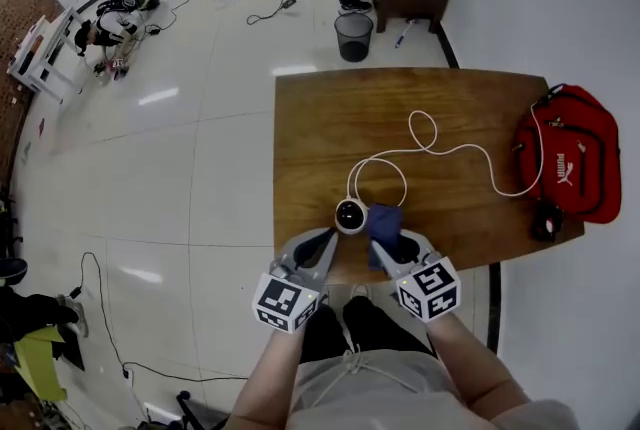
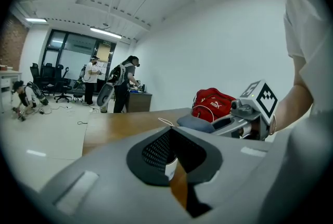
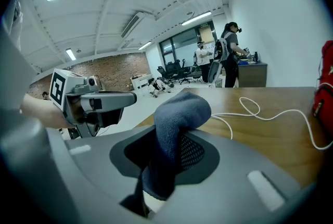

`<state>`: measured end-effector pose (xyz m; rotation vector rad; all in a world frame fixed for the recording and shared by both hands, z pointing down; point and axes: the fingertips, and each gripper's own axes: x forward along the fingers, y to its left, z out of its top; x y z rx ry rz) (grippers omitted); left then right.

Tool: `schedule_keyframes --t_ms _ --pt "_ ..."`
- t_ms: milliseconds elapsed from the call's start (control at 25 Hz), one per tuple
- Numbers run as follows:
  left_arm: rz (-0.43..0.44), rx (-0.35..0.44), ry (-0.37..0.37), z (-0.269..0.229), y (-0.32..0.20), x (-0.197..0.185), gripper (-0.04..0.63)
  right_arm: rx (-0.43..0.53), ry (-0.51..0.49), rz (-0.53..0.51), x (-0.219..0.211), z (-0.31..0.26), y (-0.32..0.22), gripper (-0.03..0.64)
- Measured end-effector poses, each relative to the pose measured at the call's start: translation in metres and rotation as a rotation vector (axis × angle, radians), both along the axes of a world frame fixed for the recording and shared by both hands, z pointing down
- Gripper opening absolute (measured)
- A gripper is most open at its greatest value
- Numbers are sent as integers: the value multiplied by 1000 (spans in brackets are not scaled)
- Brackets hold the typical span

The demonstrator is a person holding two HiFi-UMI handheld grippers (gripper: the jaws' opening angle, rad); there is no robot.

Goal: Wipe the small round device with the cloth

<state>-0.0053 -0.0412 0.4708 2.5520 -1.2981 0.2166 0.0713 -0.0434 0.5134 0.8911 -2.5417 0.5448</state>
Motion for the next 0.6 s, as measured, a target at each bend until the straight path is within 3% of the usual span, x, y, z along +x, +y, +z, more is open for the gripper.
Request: schedule_keyframes --t_ms 240,600 --pt "26 -59 -12 30 -20 6 6 -81 4 -14 -6 32 -3 106" --pt "12 -87 55 40 -40 7 6 -156 44 -1 -11 77 -11 106"
